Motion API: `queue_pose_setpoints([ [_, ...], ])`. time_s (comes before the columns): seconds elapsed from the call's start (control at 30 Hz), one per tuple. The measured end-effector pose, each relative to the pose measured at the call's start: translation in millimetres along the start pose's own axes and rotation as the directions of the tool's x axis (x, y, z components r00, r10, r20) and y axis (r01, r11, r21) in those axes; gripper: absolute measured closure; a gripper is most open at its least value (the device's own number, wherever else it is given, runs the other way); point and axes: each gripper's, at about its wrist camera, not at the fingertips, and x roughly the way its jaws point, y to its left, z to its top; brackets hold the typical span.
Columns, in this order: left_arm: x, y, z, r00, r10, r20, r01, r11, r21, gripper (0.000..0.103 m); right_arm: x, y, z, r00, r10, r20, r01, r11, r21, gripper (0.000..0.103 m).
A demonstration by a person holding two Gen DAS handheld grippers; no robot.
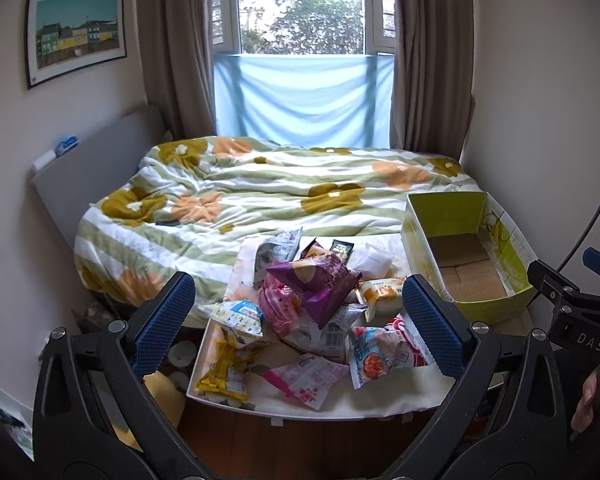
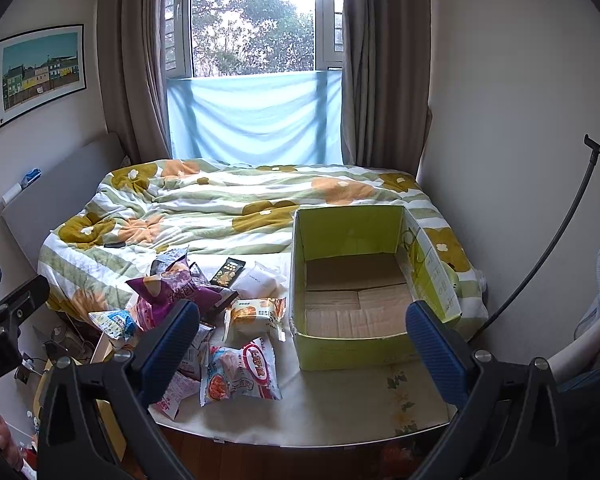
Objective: Organize snacks
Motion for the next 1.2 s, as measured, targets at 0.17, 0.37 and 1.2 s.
queue_pose_setpoints([
  [0.17,0.5,-0.8,-0.2,1.000,0.001,0.001,-0.001,1.000,0.001,0.001,-0.4,0.9,-0.1,1.000,-0.003,0.000,0.003,1.000,0.002,0.000],
  [0.37,0.7,-0.7,0.0,1.000,0.001,-0.001,-0.001,1.000,0.000,0.001,0.6,1.1,0.1,1.000,-0.004,-0.002,0.004,1.000,0.003,0.000],
  [1.2,1.3,-1.3,0.6,1.000,0.001,-0.001,-0.001,1.000,0.001,0.001,1.2,1.6,0.0,1.000,-0.004,-0.009,0.004,1.000,0.005,0.000],
])
